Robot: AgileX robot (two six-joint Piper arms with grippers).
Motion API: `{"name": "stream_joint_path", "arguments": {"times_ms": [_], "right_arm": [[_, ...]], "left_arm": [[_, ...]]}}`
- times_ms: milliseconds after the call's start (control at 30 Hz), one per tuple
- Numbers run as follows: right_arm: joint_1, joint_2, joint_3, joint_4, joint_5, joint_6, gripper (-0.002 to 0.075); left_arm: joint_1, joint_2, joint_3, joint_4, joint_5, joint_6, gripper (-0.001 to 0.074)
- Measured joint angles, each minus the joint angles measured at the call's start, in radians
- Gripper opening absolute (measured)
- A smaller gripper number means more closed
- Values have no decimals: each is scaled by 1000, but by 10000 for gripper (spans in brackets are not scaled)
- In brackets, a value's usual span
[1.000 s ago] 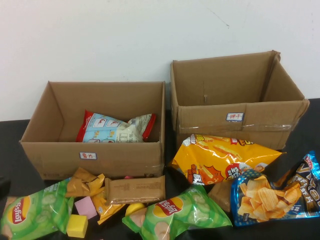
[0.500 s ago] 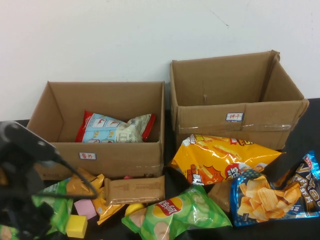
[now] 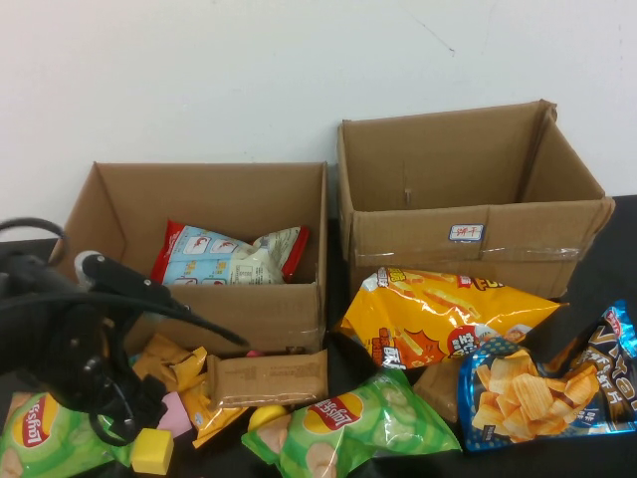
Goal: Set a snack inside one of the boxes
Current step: Pick up the potato chip
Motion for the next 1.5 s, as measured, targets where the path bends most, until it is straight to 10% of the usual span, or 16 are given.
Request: {"name": "stream_joint_path", "arguments": {"times_ms": [600,933,1500], "right_arm": [[0,0,0,0,0,0,-1],[0,0,0,0,0,0,-1],[0,0,0,0,0,0,-1]], "left_arm": [[106,255,-23,62,-163,-175,676],[106,279,-28,62,-187,-185,63],[106,-183,-28,-123,38,-3,0]]}}
